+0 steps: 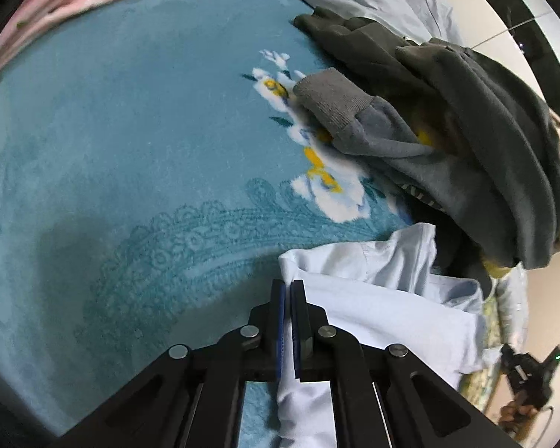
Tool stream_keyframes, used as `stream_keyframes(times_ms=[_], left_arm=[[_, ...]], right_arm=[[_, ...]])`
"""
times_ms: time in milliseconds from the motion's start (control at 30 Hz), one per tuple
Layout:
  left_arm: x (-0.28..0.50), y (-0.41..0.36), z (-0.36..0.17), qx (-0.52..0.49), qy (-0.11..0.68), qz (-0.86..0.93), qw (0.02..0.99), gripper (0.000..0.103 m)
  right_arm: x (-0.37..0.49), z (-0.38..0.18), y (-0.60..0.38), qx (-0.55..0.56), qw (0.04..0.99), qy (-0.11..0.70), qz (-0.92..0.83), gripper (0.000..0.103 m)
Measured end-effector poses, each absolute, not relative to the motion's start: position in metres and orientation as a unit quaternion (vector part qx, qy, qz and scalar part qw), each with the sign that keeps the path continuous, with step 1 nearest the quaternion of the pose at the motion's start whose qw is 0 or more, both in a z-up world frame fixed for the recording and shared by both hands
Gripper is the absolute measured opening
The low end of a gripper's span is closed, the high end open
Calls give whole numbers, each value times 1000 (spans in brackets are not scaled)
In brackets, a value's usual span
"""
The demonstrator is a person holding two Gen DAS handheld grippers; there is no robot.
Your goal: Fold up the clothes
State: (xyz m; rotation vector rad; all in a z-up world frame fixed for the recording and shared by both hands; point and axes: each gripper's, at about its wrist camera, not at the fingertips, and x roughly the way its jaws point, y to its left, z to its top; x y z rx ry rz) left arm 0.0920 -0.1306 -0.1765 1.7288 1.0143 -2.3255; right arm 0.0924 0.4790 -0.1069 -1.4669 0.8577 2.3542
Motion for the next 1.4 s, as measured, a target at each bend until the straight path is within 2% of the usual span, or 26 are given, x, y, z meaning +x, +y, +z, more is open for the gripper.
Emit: stream_keyframes(times_ms=[67, 133, 167, 200, 300, 367, 433, 600, 667, 733, 767, 867, 967, 1000, 1167, 1200, 1267, 1400], left_arm=[[95, -131, -173, 567, 340, -750, 24, 6], [101, -133, -171, 568, 349, -745, 18, 8], [104, -133, -170, 568, 353, -743, 17, 11], [108, -134, -168, 566, 358, -742, 17, 12], [113, -133, -165, 565, 369, -738, 16, 16], [116, -134, -165, 566, 372, -735, 16, 21], [120, -136, -165, 568, 376, -732, 16, 21], [129, -148, -162, 558, 395, -729, 30, 22], [130, -149, -163, 559, 399, -726, 30, 23], [129, -147, -163, 562, 397, -725, 28, 23], [129, -146, -163, 563, 394, -726, 27, 23], [130, -146, -160, 561, 390, -730, 27, 23], [132, -150, -163, 559, 399, -725, 35, 23], [132, -152, -164, 559, 404, -723, 38, 23], [133, -158, -169, 557, 427, -711, 45, 23], [133, -159, -169, 555, 430, -711, 44, 23], [133, -158, -167, 553, 429, -713, 43, 24], [130, -155, -169, 558, 425, -712, 46, 25]], right_arm=[[107, -107, 524, -478, 165, 336, 795, 8], [122, -111, 560, -456, 209, 373, 780, 20], [129, -114, 576, -448, 231, 393, 769, 32], [134, -119, 586, -444, 239, 412, 759, 37], [142, -138, 601, -433, 244, 471, 729, 38], [149, -150, 599, -398, 216, 538, 711, 38], [150, -159, 589, -392, 196, 569, 696, 38], [145, -156, 545, -446, 165, 531, 701, 38], [138, -147, 532, -461, 158, 492, 721, 37], [128, -146, 525, -477, 159, 476, 722, 21], [124, -147, 524, -484, 160, 470, 720, 3], [113, -145, 524, -483, 168, 458, 727, 2], [102, -135, 526, -460, 164, 456, 744, 2], [96, -136, 526, -461, 148, 459, 745, 5], [78, -148, 519, -505, 65, 449, 735, 7], [84, -141, 525, -488, 63, 448, 746, 17], [96, -125, 538, -456, 60, 447, 768, 28], [120, -121, 591, -421, 171, 443, 772, 28]])
